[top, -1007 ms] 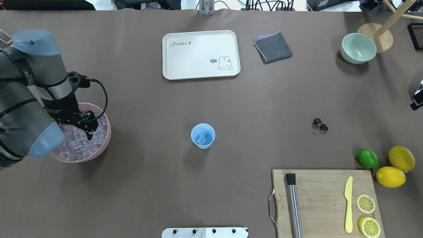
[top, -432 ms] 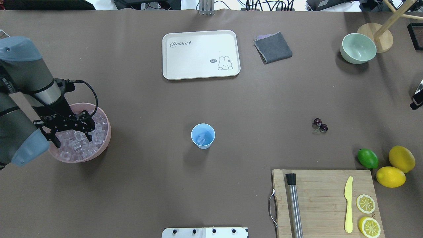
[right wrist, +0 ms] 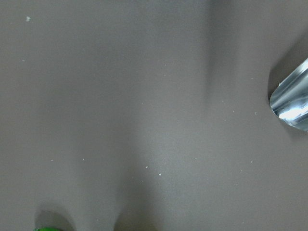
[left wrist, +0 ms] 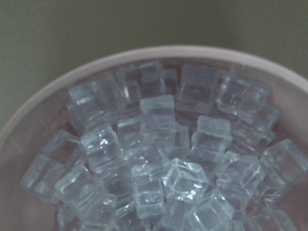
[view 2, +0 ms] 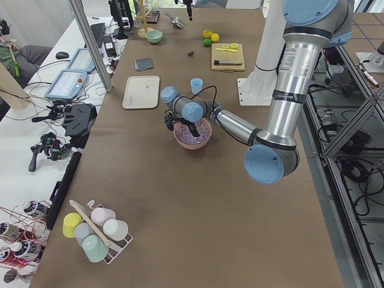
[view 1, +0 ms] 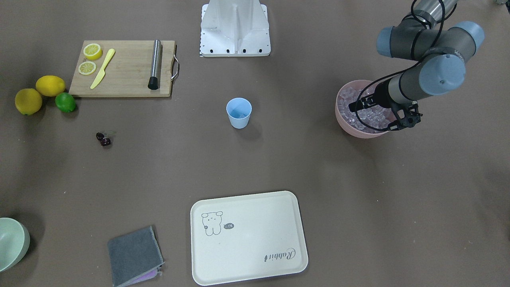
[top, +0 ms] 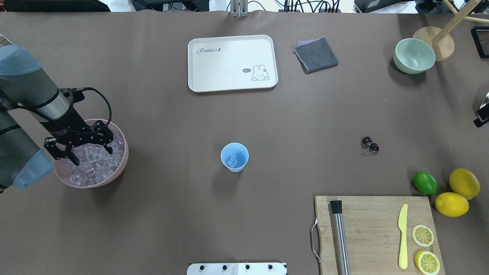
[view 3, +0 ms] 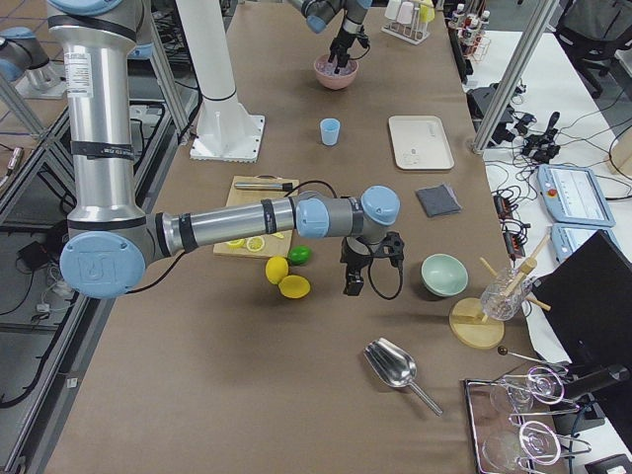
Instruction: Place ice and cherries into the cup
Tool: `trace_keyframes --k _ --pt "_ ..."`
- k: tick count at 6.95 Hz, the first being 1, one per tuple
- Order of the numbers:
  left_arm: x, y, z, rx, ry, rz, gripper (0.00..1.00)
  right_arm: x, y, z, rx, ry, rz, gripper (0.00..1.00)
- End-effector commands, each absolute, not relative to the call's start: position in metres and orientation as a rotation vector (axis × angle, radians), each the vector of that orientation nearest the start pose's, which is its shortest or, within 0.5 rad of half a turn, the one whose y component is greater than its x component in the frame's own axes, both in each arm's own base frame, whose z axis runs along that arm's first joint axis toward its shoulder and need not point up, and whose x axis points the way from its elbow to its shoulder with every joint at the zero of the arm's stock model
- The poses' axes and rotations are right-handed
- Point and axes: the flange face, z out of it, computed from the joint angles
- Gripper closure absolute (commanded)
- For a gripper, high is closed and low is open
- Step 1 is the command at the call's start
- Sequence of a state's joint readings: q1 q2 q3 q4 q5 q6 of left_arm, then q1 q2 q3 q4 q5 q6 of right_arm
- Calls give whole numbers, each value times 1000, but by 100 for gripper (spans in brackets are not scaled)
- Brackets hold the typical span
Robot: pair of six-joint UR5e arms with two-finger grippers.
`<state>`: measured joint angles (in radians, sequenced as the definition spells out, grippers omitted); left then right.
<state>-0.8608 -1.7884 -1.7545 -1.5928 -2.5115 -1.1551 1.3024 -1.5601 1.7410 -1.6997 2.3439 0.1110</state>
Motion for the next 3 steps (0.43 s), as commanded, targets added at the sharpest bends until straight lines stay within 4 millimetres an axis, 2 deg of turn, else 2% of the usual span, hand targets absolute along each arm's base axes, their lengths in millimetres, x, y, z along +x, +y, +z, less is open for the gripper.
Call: trace_keyframes --k 1,3 --pt "332 -463 428 -592 891 -265 3 -69 -493 583 -98 -769 -169 0" --pt "332 -459 430 -598 904 -276 3 -70 -493 583 -98 -769 -170 0"
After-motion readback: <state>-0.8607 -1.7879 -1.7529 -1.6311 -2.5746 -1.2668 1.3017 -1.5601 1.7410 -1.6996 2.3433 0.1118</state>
